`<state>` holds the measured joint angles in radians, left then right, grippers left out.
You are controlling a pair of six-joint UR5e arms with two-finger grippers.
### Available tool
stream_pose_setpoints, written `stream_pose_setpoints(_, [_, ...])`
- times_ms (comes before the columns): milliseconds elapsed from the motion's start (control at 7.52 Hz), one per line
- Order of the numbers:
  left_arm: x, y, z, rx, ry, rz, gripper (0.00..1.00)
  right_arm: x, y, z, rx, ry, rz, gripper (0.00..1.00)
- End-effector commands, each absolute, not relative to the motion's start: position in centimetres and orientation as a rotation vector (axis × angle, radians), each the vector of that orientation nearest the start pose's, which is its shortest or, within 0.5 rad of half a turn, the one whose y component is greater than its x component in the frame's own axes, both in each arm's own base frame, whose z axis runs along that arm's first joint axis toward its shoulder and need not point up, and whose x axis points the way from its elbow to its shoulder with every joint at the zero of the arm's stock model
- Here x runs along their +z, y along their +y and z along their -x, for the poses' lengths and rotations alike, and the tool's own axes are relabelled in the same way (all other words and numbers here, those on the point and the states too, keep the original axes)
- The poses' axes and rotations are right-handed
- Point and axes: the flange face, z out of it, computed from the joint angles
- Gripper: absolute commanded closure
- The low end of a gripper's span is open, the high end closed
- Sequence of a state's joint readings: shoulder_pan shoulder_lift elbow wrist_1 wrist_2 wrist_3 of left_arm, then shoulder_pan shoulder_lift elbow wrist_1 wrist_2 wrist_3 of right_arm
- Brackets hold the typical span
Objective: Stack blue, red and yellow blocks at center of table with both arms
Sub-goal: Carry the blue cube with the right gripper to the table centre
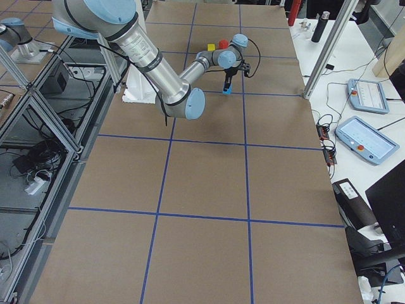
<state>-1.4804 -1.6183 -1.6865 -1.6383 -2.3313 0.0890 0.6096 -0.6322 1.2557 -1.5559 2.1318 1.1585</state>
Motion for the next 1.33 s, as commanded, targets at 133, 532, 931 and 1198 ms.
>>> stream_pose_setpoints(133, [57.3, -52.5, 1.7, 0.256, 0.76, -0.216, 0.0, 19.2, -51.3, 60.9, -0.003, -0.811, 0.167, 1.0])
stream_pose_setpoints(532, [57.3, -52.5, 1.7, 0.256, 0.758, -0.215, 0.0, 19.3, -50.7, 61.5, -0.012, -0.809, 0.169, 1.0])
stream_pose_setpoints(931, [57.5, -52.5, 1.7, 0.255, 0.758, -0.212, 0.0, 19.4, -49.4, 62.6, 0.0, -0.831, 0.168, 0.01])
stream_pose_setpoints(1198, [57.4, -52.8, 1.7, 0.256, 0.758, -0.214, 0.0, 17.7, -49.3, 61.8, 0.012, -0.883, 0.145, 0.0])
